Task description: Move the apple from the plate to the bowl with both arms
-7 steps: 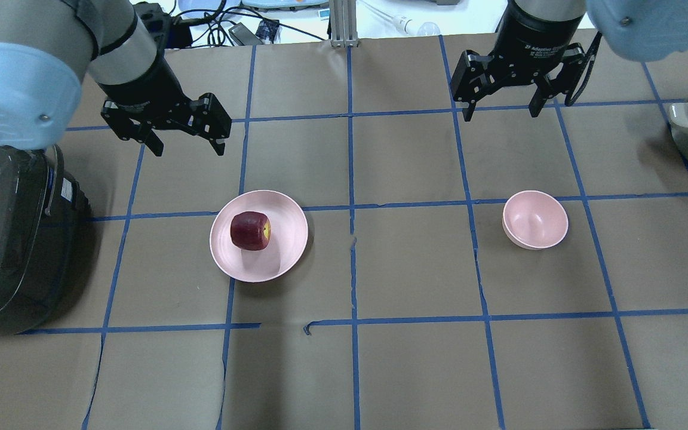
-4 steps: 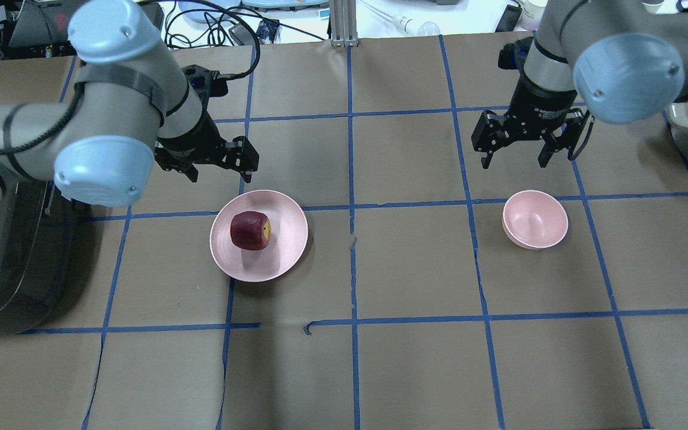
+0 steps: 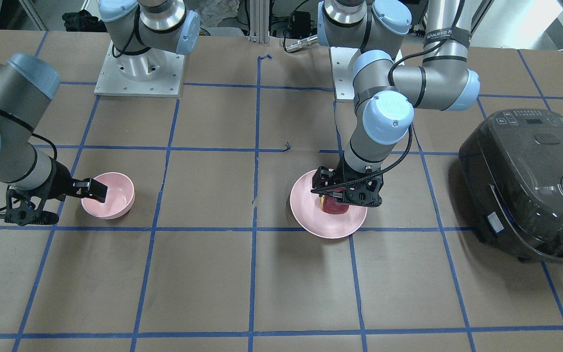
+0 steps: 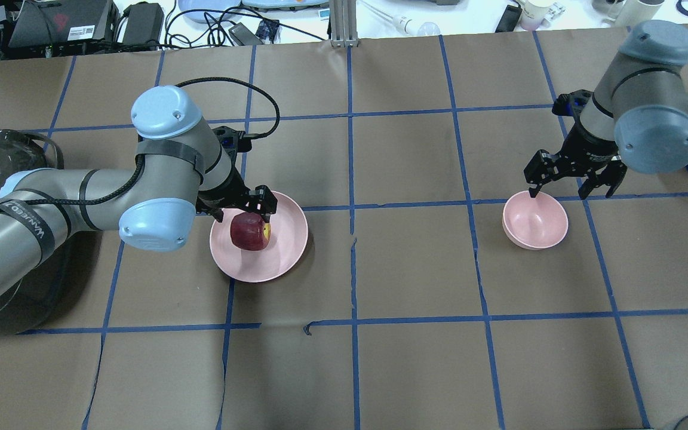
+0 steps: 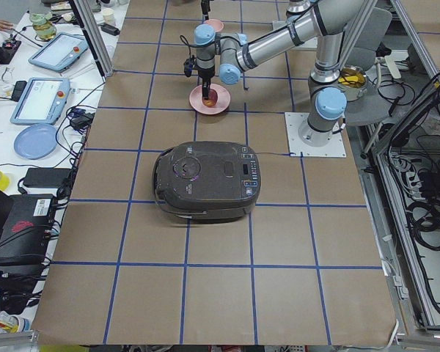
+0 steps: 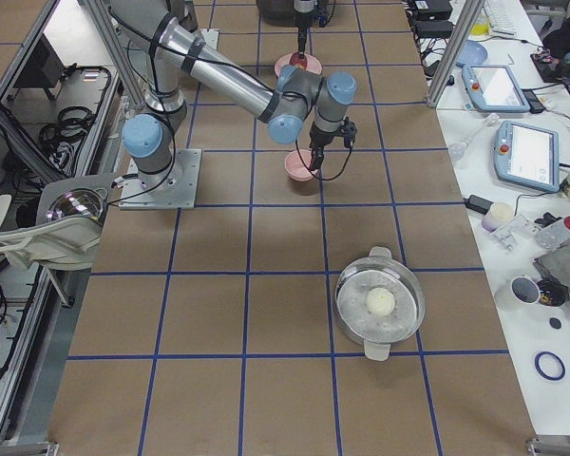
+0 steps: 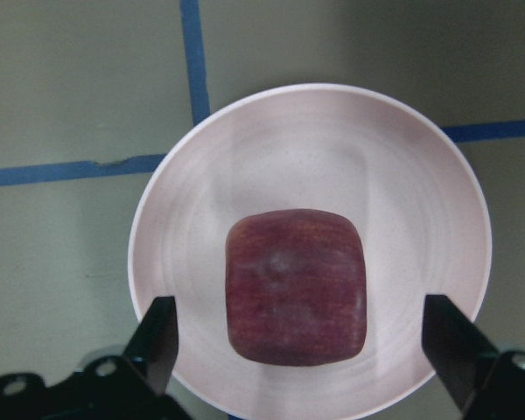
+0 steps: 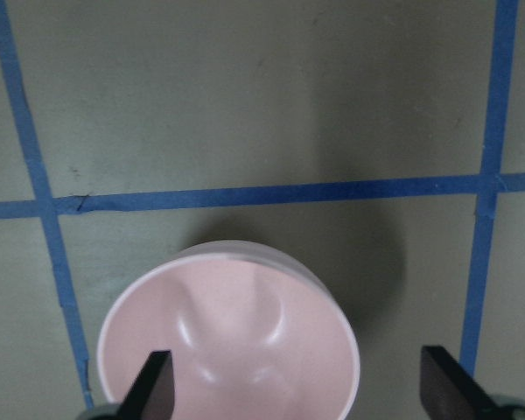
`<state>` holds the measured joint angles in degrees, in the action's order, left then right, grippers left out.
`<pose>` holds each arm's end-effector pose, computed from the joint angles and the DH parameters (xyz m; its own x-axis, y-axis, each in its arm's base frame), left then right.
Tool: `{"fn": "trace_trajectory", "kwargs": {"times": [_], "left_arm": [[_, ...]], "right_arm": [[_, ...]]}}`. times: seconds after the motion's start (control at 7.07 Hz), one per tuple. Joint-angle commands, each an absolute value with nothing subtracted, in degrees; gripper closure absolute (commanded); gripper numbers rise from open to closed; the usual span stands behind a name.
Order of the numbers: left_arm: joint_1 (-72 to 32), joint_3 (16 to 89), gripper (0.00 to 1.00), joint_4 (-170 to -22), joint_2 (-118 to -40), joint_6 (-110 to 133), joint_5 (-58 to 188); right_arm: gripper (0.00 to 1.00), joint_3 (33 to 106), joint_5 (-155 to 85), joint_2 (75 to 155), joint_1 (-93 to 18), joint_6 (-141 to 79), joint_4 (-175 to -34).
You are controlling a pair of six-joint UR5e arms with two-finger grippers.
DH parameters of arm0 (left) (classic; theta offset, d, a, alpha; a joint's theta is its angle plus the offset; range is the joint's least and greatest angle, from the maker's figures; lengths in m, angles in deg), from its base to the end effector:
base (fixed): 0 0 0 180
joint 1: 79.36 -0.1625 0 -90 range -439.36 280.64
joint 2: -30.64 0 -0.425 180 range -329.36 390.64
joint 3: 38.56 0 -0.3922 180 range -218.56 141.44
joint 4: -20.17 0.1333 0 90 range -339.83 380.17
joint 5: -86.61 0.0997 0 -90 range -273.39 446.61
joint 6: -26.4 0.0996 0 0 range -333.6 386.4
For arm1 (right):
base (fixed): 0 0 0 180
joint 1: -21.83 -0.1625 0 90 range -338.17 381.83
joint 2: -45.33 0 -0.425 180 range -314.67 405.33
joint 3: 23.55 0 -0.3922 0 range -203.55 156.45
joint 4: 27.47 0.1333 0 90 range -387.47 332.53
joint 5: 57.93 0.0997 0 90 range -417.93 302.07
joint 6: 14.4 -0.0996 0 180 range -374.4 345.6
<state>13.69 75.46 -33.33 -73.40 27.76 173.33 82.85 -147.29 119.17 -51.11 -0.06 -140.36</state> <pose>-0.1659 -0.5007 0.2309 -0.9955 0.0752 0.0578 0.0768 0.9967 0.0259 -0.0271 -0.5465 0.2447 -0.9972 0.0525 -0.0523 0.0436 0.9862 0.1600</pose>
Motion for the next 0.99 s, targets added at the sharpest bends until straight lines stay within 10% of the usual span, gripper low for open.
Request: {"fn": "trace_trajectory", "kwargs": {"times": [0.0, 0.28, 0.57, 0.85], "left_arm": [[13.72, 76.31, 0.00, -32.31, -75.79, 28.33, 173.36], [13.89, 76.31, 0.10, -32.04, -76.32, 27.90, 172.92], [14.86, 76.48, 0.85, -31.43, -76.24, 27.90, 173.01], [14.86, 75.61, 0.99, -30.99, -74.14, 27.90, 172.83]], "right_arm": [[0.30, 87.34, -147.22, 117.67, -50.25, 4.30, -149.15], [0.90, 89.04, -147.22, 117.84, -48.67, 6.78, -150.43], [1.00, 88.96, -147.31, 118.28, -48.49, 7.05, -149.38], [1.00, 87.12, -146.44, 118.37, -49.27, 6.70, -147.18]]}}
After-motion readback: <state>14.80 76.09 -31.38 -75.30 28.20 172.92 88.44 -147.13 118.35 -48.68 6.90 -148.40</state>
